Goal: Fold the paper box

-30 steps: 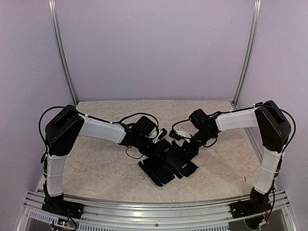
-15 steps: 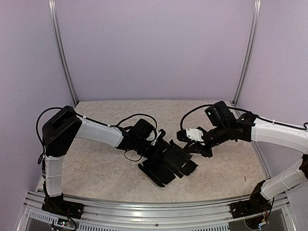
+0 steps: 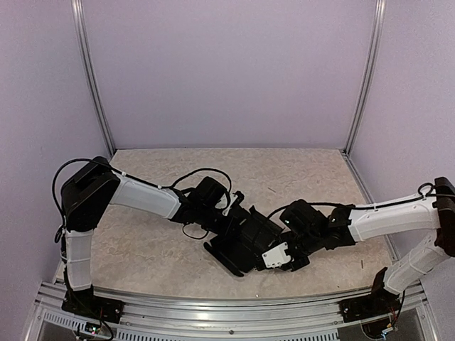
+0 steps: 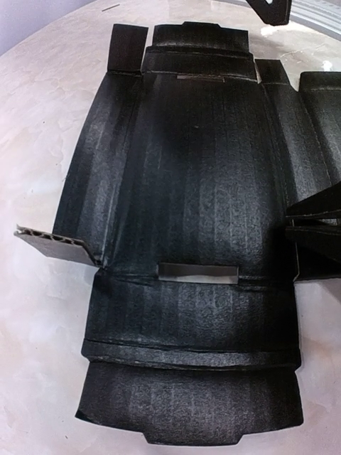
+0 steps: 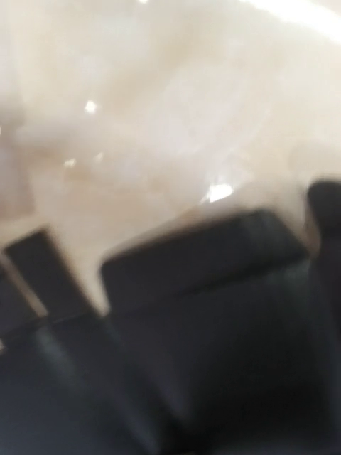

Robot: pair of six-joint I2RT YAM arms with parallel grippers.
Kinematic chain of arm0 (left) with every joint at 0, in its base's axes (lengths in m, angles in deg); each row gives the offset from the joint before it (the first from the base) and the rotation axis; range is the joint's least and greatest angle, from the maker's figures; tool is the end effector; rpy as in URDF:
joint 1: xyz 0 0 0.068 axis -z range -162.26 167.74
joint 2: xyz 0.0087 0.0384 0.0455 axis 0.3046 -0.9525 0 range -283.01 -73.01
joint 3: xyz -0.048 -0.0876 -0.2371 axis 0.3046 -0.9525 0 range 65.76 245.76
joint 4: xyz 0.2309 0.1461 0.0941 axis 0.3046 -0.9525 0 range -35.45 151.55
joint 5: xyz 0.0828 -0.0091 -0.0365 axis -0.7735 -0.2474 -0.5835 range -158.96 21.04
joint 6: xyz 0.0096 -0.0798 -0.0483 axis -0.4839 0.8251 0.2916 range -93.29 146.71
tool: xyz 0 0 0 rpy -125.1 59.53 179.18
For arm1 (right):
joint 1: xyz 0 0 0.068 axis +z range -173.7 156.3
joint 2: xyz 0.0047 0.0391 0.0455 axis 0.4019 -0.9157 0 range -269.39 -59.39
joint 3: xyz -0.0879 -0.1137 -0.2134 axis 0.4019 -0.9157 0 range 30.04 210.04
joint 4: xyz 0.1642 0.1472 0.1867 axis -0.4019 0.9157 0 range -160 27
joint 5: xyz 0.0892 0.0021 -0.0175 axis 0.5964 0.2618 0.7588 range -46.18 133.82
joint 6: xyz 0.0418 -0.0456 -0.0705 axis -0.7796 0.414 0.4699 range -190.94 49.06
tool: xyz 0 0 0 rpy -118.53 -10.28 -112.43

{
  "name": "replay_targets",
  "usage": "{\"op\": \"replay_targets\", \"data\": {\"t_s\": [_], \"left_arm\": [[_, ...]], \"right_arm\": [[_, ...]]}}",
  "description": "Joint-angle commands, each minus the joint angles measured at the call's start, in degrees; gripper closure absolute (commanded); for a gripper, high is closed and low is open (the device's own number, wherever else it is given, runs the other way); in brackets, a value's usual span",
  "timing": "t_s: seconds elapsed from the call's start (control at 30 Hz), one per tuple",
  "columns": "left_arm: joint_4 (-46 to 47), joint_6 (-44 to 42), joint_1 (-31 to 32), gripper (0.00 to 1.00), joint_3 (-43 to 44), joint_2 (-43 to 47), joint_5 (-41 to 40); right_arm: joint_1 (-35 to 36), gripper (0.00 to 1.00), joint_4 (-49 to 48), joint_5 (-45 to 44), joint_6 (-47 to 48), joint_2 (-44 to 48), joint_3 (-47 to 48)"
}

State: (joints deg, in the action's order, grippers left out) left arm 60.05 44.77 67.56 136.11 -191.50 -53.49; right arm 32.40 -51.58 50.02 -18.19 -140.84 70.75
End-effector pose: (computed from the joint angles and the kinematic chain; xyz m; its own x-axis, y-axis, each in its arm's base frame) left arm 0.2838 -0.3710 0.0487 -0.7303 0.4016 -0.5526 0.6536 0.6462 -0.3941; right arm 0.1659 0.2633 0.0895 0.3915 -0.8361 -0.3842 -0.8993 -0.2594 -0.3520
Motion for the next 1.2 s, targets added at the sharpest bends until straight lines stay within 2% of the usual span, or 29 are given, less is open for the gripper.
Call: {"op": "replay_targets", "data": {"t_s": [0.0, 0.5, 0.87, 1.17], "left_arm": [[-12.52, -2.11, -0.96, 0.95, -3.26, -3.08, -4.02], [-13.01, -3.88, -0.87, 0.99, -4.09, -3.15, -5.88], [-13.59, -5.09, -0.43, 0.99, -3.47, -3.71, -6.12], [-14.43, -6.02, -0.20, 1.00, -2.75, -4.31, -5.80]], "right_arm": [[2.83, 0.63, -5.52, -5.68, 3.17, -4.78, -0.61], [3.04, 0.68, -9.71, -11.12, 5.25, -11.47, 1.53], [3.03, 0.73, -6.99, -12.17, 4.29, -9.82, 7.57], [2.92, 0.76, -7.20, -12.74, 3.67, -11.97, 10.03]]}}
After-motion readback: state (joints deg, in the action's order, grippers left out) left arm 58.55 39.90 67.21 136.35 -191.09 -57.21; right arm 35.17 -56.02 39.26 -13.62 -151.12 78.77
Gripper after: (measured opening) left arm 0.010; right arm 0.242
